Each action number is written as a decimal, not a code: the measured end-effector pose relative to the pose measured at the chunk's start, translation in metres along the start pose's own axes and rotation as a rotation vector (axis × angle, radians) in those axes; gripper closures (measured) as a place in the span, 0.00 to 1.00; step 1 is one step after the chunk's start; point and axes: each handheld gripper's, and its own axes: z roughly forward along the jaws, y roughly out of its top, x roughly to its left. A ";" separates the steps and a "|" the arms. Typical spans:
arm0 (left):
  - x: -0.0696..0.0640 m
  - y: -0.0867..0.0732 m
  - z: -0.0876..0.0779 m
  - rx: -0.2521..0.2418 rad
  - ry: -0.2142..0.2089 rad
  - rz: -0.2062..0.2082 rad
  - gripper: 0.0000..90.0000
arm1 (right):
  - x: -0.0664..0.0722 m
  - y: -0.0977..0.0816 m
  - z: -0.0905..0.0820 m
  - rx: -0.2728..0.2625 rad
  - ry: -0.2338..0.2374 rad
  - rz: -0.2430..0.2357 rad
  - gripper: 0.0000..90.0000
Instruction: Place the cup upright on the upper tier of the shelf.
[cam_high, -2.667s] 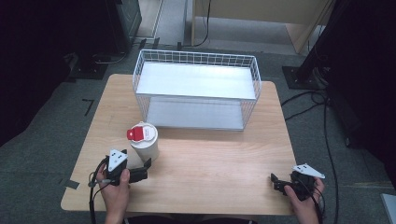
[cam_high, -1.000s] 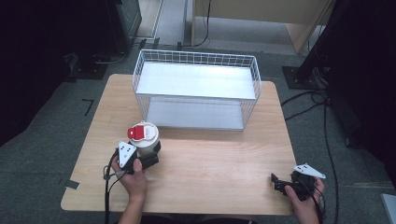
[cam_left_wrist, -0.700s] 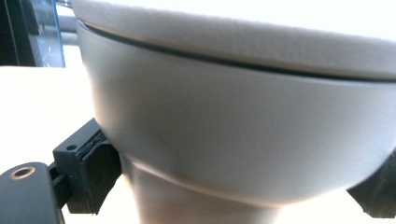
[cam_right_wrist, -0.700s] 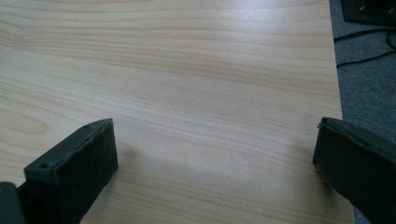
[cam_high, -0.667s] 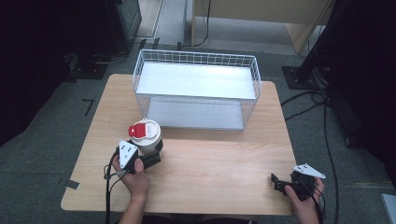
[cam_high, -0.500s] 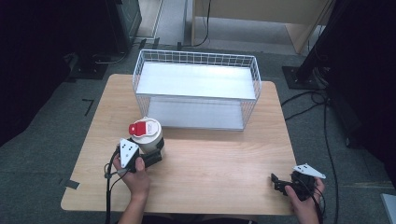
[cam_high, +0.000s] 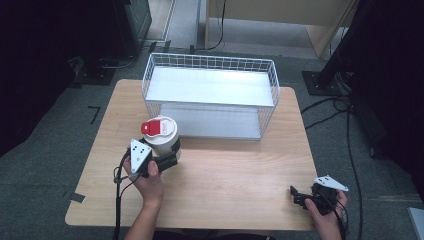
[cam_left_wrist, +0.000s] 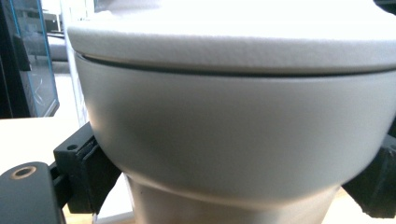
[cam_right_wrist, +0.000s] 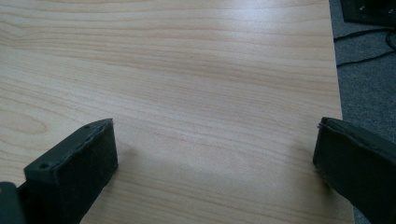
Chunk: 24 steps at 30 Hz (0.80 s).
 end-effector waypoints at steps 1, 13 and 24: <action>-0.001 0.003 0.001 -0.001 -0.002 0.005 0.09 | 0.000 0.000 0.000 0.000 0.001 -0.001 0.00; -0.013 0.028 0.013 -0.034 -0.025 0.035 0.09 | -0.001 0.000 0.000 -0.001 0.005 0.000 0.00; -0.020 0.052 0.023 -0.058 -0.045 0.056 0.08 | -0.002 0.000 0.000 -0.003 0.010 0.000 0.00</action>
